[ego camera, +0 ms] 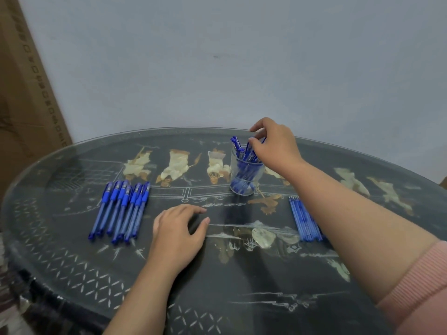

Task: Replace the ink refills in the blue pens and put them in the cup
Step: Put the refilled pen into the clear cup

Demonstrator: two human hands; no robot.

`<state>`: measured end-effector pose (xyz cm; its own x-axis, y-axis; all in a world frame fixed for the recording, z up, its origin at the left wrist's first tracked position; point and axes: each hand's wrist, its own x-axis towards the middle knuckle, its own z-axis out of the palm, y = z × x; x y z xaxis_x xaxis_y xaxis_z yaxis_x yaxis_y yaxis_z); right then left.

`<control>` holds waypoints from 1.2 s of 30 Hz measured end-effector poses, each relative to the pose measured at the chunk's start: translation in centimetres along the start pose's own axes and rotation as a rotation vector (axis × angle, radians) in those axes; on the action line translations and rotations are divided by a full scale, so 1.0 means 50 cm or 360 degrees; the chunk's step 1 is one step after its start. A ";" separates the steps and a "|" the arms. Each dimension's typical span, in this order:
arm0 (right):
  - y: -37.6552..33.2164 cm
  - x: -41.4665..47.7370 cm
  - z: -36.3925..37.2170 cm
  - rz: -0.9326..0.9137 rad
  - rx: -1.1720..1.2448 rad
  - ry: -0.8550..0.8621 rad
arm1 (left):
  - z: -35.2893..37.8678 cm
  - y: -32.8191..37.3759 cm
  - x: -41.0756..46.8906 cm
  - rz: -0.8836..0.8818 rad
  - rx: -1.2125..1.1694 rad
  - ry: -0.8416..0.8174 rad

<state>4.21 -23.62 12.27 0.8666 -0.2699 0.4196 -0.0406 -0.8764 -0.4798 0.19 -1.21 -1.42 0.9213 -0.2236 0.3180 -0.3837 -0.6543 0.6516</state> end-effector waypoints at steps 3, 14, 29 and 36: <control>0.001 -0.036 -0.008 0.0004 0.0200 0.0202 | 0.001 -0.002 -0.001 0.0005 0.0021 0.0002; -0.034 -0.339 0.094 0.0116 0.0714 0.0446 | -0.063 -0.011 -0.020 0.0155 -0.0237 0.0222; -0.255 -0.240 0.302 0.0266 0.0456 -0.0512 | -0.191 -0.181 -0.058 -0.0403 0.0317 0.0389; -0.295 -0.211 0.346 0.0497 0.0271 -0.0538 | -0.186 -0.183 -0.055 -0.0427 0.0354 0.0385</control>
<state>4.29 -0.97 1.59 0.9401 -0.3399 -0.0247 -0.2667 -0.6889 -0.6740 0.59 12.12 -1.84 0.9354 0.1346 0.3268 -0.0849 -0.8121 0.5774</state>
